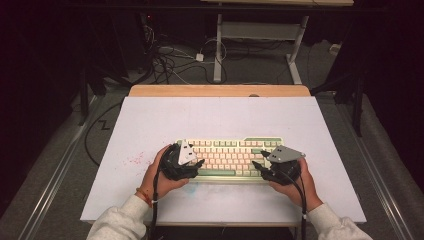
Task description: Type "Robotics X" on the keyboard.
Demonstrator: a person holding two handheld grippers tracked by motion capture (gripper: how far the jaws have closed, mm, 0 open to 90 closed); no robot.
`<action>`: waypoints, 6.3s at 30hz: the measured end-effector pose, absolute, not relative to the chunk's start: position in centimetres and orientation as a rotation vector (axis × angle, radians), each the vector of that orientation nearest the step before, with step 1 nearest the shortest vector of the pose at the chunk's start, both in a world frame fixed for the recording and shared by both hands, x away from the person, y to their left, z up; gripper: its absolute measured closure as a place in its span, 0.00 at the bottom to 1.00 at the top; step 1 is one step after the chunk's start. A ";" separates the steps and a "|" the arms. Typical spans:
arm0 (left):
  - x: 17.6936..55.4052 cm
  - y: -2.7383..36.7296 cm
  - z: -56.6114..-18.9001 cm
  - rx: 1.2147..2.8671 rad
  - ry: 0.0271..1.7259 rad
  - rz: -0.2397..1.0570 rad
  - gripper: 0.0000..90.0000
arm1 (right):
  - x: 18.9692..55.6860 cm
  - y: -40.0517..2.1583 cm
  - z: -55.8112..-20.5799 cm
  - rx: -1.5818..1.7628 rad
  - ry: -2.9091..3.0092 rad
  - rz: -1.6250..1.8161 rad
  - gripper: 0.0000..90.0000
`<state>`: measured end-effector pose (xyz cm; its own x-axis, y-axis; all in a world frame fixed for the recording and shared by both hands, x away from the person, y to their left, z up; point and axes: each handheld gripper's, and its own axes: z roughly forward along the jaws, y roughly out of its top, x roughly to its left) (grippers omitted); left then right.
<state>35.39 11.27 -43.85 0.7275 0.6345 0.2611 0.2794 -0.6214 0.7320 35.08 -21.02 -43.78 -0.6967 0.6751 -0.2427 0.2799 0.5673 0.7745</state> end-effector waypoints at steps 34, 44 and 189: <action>34.6 10.7 -43.8 2.213 0.623 0.730 0.19 | 34.7 -20.3 -43.7 0.770 2.180 0.988 0.20; 34.1 10.8 -43.3 2.212 0.606 0.753 0.19 | 34.0 -20.2 -43.2 0.745 2.177 0.988 0.21; 28.5 21.4 -47.1 2.263 0.736 0.775 0.18 | 29.1 -30.6 -45.1 0.921 2.049 0.868 0.19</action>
<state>28.45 21.41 -47.13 0.6715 0.6638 0.3294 0.2945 -0.6469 0.7034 29.09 -30.63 -45.11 -0.4881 0.8085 -0.3287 0.3261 0.5184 0.7905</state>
